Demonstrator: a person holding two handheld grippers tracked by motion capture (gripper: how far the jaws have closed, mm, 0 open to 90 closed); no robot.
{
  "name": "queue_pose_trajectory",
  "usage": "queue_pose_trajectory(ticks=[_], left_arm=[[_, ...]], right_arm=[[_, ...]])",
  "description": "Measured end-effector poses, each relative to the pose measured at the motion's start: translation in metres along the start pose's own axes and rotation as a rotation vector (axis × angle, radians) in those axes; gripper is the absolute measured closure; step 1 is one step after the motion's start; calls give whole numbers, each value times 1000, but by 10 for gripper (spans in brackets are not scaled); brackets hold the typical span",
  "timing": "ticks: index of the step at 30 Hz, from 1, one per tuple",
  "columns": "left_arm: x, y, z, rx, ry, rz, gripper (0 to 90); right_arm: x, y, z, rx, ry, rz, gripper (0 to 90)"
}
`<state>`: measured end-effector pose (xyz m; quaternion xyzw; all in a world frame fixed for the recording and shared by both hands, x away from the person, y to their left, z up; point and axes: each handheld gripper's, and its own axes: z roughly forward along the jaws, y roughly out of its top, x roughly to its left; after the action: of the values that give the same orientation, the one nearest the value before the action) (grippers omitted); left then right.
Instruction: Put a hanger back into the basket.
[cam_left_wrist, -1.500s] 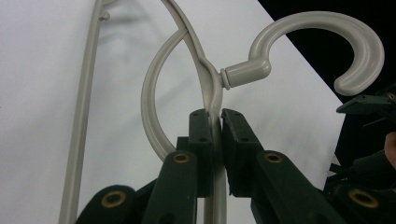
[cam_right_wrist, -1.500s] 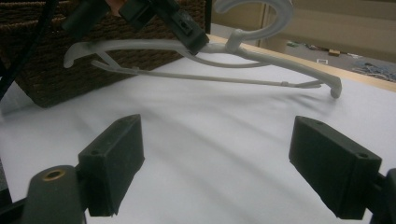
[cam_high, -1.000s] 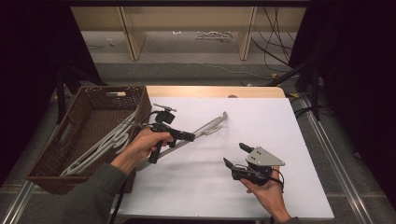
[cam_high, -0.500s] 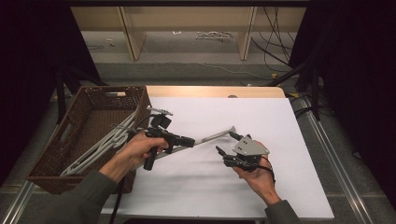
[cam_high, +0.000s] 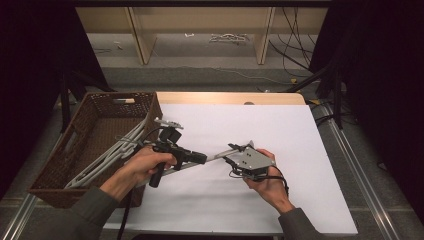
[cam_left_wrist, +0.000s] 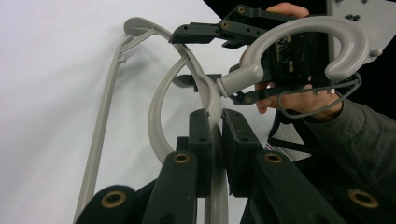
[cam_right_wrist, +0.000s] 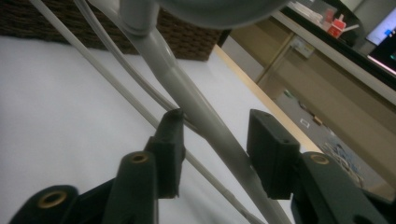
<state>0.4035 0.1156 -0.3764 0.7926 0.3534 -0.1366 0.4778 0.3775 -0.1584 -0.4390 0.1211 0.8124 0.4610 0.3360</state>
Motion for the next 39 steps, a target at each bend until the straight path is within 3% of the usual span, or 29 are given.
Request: queue_pose_trajectory(ticks=[5, 7, 14, 17, 19, 23, 27, 31, 33, 34, 37, 39], left_arm=[[-2, -1, -3, -1, -10, 7, 825], [-2, -1, -3, 7, -7, 20, 825], [-2, -4, -2, 27, -17, 37, 820], [-1, -3, -1, 77, -35, 50, 810], [-2, -5, 5, 74, -28, 65, 805], [-2, -2, 9, 137, -22, 83, 807], [-2, -1, 8, 150, -17, 93, 813], [-6, -2, 6, 153, 5, 126, 817], [-8, -4, 7, 112, 25, 132, 818], [-8, -2, 5, 129, 26, 140, 819], [-10, 0, 3, 108, 37, 146, 819], [-12, 4, -3, 104, 47, 151, 819]], right_arm=[[-1, 4, -5, -26, 13, -110, 675], [-1, 5, -5, -32, 17, -127, 680], [2, 10, -8, -15, 28, -267, 718], [3, 11, -9, -17, 38, -298, 726], [4, 12, -9, -20, 38, -321, 731], [4, 14, -10, -27, 43, -350, 734], [4, 15, -10, -34, 31, -377, 736], [6, 16, -10, -36, 39, -367, 736], [6, 17, -10, -39, 33, -361, 733], [6, 17, -11, -42, 28, -354, 729], [4, 18, -11, -41, 10, -301, 688], [3, 19, -13, -46, -17, -267, 598]])
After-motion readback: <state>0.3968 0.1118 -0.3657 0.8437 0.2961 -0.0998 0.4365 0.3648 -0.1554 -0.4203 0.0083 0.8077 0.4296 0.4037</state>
